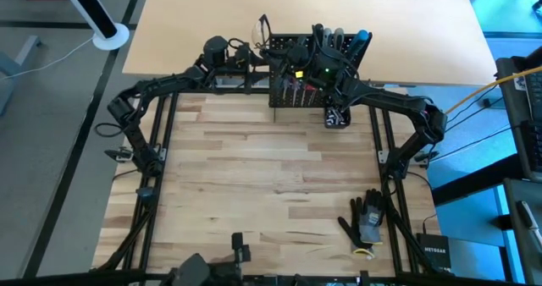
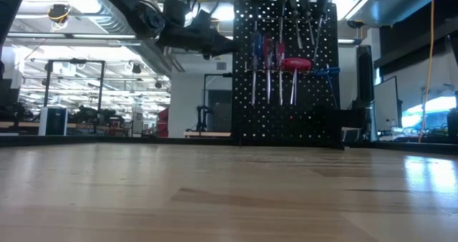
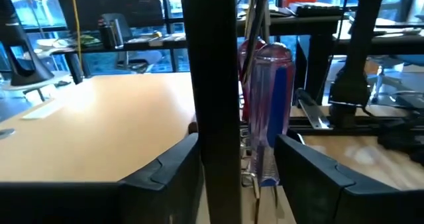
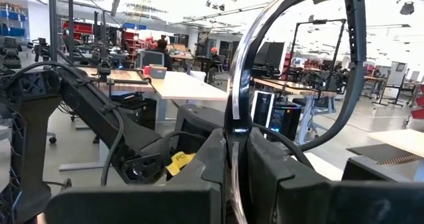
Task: Hang tools onto peg board
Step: Hang the black safety glasses on the peg board
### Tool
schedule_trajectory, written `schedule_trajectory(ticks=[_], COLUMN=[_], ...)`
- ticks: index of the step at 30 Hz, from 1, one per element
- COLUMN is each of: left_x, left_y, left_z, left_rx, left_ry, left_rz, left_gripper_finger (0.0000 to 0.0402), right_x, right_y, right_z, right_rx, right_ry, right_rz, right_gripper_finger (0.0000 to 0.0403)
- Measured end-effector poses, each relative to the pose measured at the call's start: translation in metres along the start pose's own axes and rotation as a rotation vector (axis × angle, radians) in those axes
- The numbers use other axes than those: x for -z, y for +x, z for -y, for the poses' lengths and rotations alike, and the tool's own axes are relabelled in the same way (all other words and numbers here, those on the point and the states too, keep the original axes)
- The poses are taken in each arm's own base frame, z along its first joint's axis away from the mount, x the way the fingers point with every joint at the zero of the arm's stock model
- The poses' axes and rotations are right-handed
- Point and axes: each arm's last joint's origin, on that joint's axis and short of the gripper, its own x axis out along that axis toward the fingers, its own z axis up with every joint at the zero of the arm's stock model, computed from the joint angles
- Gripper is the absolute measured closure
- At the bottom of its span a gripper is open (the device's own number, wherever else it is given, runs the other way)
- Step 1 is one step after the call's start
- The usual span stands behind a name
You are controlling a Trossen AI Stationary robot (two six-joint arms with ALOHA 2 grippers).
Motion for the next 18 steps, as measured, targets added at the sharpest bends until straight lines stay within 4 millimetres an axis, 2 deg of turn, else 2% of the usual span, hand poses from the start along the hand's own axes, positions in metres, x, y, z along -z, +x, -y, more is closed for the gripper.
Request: schedule_trajectory(ticks=[10,18], left_x=[-0.001,0.000], left_y=[0.011,0.014], left_z=[0.016,0.021], left_rx=[0.048,0.066], left_ry=[-0.011,-0.026], left_rz=[-0.004,-0.023], left_gripper_finger=[0.0218,0.0218], right_x=[0.000,-0.010], right_y=[0.000,-0.007], right_z=[-0.001,0.000], right_rx=[-0.036,-0.025], right_ry=[0.025,0.049], right_rz=[0.000,0.008], right_gripper_finger=[0.0368,0.0368])
